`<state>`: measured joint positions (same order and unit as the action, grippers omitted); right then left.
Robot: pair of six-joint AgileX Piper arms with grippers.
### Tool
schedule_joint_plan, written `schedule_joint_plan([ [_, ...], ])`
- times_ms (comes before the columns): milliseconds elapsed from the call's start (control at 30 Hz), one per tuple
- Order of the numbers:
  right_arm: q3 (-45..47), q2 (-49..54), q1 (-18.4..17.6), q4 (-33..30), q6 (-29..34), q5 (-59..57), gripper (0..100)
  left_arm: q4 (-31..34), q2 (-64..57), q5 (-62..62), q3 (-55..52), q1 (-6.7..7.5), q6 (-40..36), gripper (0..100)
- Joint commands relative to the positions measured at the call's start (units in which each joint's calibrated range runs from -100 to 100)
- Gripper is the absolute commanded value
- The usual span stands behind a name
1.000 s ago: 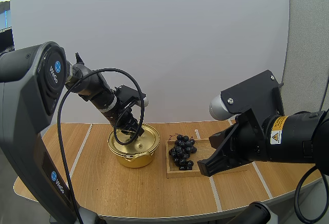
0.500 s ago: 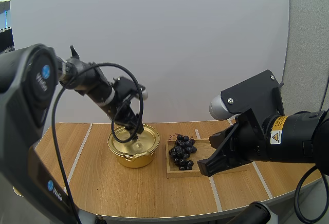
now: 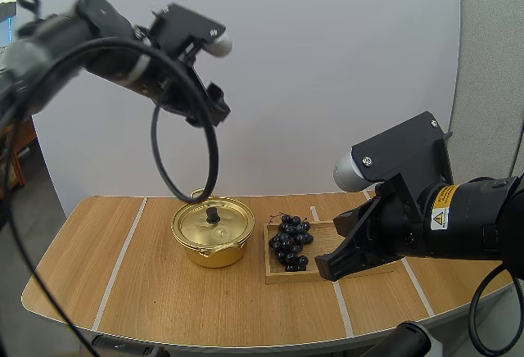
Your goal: Open the pot, put the pineapple inside, and close it
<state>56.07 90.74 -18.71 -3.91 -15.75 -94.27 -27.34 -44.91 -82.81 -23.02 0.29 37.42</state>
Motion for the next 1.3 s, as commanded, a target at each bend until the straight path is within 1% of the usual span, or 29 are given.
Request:
schedule_joint_plan([
  [0,0.1,0.6,0.3,-1.0,-0.3,-0.1,0,2.0,-6.3,-3.2,0.4,0.10,-1.5,100],
  [133,0.1,0.6,0.3,-1.2,-0.3,-0.1,0,3.5,-12.6,-8.3,0.4,0.10,-3.6,100],
  [300,0.1,0.6,0.7,-1.3,-0.3,-0.1,0,3.6,-17.3,-16.9,0.4,0.10,-6.8,100],
  [500,0.1,0.6,1.2,-1.3,-0.3,0.8,0,3.7,-21.0,-17.2,-1.4,0.10,-9.5,100],
  [767,0.1,0.6,3.6,-1.2,-0.3,2.6,0,3.2,-30.4,-17.2,-11.7,0.10,-10.1,100],
  [867,0.1,0.6,4.9,-1.2,-0.3,3.2,0,3.2,-34.5,-17.2,-14.7,0.10,-10.1,83],
  [933,0.1,0.6,5.8,-1.1,-0.3,3.8,0,2.7,-36.8,-17.2,-16.5,0.10,-10.1,67],
  [967,0.1,0.6,6.2,-0.9,-0.3,4.2,0,2.5,-38.1,-17.2,-17.4,0.10,-10.1,55],
  [1000,0.1,0.6,6.7,-0.8,-0.3,4.4,0,2.1,-39.2,-17.2,-18.1,0.10,-10.1,48],
  [1033,0.1,0.6,7.2,-0.6,-0.3,4.8,0,1.9,-40.7,-17.2,-19.2,0.10,-10.1,32],
  [1067,0.1,0.6,7.8,-0.6,-0.3,5.2,0,1.9,-41.8,-17.2,-19.9,0.10,-10.1,23],
  [1100,0.1,0.6,8.2,-0.6,-0.3,5.6,0,1.9,-43.0,-17.2,-20.8,0.10,-9.8,10],
  [1133,0.1,0.6,8.7,-0.6,-0.3,5.8,0,1.9,-44.5,-17.2,-21.8,0.10,-9.5,0],
  [1267,0.1,2.1,10.6,0.6,-0.3,7.6,0,1.9,-48.9,-17.2,-24.6,0.10,-10.0,0],
])
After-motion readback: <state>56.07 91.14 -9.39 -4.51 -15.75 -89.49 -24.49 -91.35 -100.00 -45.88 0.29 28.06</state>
